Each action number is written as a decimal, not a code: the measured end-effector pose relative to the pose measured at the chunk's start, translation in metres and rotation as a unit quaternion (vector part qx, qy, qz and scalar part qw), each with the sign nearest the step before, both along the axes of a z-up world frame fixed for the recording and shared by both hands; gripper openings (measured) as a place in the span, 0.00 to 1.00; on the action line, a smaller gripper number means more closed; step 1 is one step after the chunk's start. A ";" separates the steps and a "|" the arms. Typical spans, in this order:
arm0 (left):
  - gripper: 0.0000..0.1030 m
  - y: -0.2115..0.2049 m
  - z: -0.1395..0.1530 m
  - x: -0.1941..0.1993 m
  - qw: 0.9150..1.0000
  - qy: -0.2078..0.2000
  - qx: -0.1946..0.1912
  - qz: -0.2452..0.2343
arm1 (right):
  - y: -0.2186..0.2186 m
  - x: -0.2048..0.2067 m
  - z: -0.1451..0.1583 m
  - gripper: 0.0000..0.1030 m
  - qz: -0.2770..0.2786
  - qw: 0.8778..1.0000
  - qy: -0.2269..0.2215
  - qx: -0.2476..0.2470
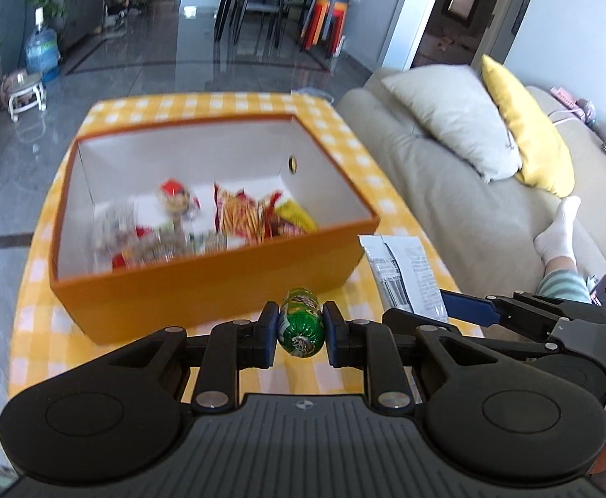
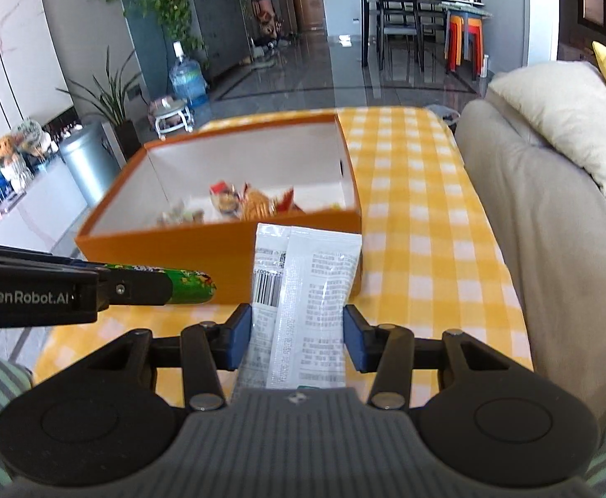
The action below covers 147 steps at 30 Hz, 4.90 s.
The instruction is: Organize snacks
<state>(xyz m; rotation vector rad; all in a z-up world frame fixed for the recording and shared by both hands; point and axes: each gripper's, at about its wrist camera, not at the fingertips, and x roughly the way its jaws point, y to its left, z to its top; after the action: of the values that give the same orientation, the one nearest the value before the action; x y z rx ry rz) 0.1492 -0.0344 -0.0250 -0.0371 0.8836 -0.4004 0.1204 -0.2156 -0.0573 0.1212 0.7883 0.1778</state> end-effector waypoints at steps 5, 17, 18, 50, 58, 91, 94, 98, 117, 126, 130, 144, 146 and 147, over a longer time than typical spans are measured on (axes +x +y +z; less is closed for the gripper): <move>0.24 0.005 0.018 0.014 1.000 -0.027 0.005 0.006 | 0.004 0.012 0.018 0.44 0.010 1.000 -0.022 -0.004; 0.24 0.014 0.042 0.070 0.997 -0.054 0.040 0.027 | 0.022 0.076 0.055 0.44 0.042 0.997 -0.059 -0.018; 0.24 0.014 0.041 0.076 0.997 -0.054 0.045 0.028 | 0.025 0.082 0.056 0.44 0.046 0.997 -0.061 -0.022; 0.24 0.007 -0.057 0.184 0.989 0.062 0.134 0.026 | 0.087 0.232 -0.044 0.44 0.118 0.960 0.012 -0.253; 0.24 0.003 -0.067 0.187 0.986 0.076 0.144 0.026 | 0.096 0.234 -0.056 0.44 0.136 0.950 0.027 -0.280; 0.57 0.013 0.016 0.131 0.986 -0.056 0.154 0.025 | 0.077 0.187 0.021 0.86 0.108 0.961 -0.030 -0.252; 0.67 0.021 0.034 0.116 0.984 -0.090 0.146 0.042 | 0.070 0.172 0.043 0.93 0.094 0.970 -0.056 -0.218; 0.77 0.032 0.054 0.092 0.979 -0.137 0.133 0.065 | 0.063 0.146 0.070 0.96 0.076 0.977 -0.088 -0.176; 0.90 0.055 0.070 0.006 0.959 -0.207 0.133 0.140 | 0.044 0.014 0.108 0.96 -0.008 0.989 -0.143 -0.044; 0.90 0.061 0.030 -0.012 0.969 -0.142 0.135 0.149 | 0.046 -0.003 0.076 0.96 -0.008 0.991 -0.113 -0.074; 0.90 0.060 0.017 -0.017 0.970 -0.128 0.143 0.149 | 0.045 -0.005 0.060 0.96 -0.004 0.993 -0.095 -0.076; 0.90 0.053 -0.001 -0.021 0.973 -0.113 0.139 0.144 | 0.051 0.000 0.032 0.96 0.021 0.991 -0.083 -0.103; 0.90 0.051 -0.001 -0.020 0.973 -0.114 0.142 0.143 | 0.051 -0.001 0.030 0.96 0.023 0.991 -0.084 -0.105; 0.90 0.048 -0.001 -0.018 0.973 -0.114 0.142 0.142 | 0.050 -0.001 0.030 0.96 0.023 0.991 -0.084 -0.105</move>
<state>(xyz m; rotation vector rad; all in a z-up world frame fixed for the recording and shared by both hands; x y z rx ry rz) 0.1311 0.0140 -0.0256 0.1430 0.6878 -0.0059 0.1190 -0.1655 -0.0276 -0.1097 0.6378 0.1451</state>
